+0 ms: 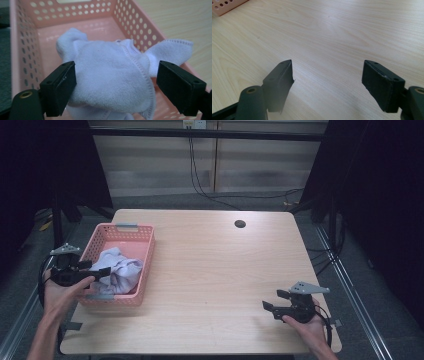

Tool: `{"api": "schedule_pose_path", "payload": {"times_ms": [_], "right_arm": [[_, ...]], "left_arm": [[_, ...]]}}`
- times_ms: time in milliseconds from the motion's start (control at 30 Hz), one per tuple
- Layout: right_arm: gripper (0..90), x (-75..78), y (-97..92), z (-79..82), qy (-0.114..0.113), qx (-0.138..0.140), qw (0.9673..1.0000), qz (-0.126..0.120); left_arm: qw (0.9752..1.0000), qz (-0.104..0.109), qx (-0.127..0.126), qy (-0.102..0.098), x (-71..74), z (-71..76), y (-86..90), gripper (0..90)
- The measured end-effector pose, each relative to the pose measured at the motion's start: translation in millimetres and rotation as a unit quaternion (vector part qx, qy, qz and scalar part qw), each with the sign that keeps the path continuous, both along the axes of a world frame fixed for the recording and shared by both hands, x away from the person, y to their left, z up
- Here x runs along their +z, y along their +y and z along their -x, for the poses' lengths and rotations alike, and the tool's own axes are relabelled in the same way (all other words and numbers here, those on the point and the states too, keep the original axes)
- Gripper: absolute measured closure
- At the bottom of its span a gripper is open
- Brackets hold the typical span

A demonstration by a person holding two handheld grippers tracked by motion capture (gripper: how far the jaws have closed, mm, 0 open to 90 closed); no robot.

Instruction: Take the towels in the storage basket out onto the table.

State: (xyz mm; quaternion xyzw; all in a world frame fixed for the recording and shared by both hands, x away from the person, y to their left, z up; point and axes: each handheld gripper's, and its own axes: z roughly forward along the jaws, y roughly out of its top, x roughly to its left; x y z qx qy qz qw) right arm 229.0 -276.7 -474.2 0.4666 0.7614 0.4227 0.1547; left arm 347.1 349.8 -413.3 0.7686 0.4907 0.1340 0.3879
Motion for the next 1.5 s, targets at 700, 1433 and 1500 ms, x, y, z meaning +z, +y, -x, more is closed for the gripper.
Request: {"api": "schedule_pose_path", "payload": {"times_ms": [700, 1433, 1500], "right_arm": [[24.2, -0.5, 1.0, -0.4, 0.002, 0.011, 0.9999, 0.003], [23.9, -2.0, 3.9, -2.6, 0.006, 0.031, 0.9995, -0.001], [23.9, -2.3, 4.8, -2.8, 0.008, 0.032, 0.9994, 0.001]], "left_arm": [[0.9795, -0.123, -0.032, 0.156, -28.3, -49.1, -19.9, 0.0], [0.9445, -0.235, -0.049, 0.224, -51.6, -71.1, -48.7, 0.0], [0.9433, -0.240, -0.037, 0.226, -52.2, -71.2, -52.0, 0.3]]}}
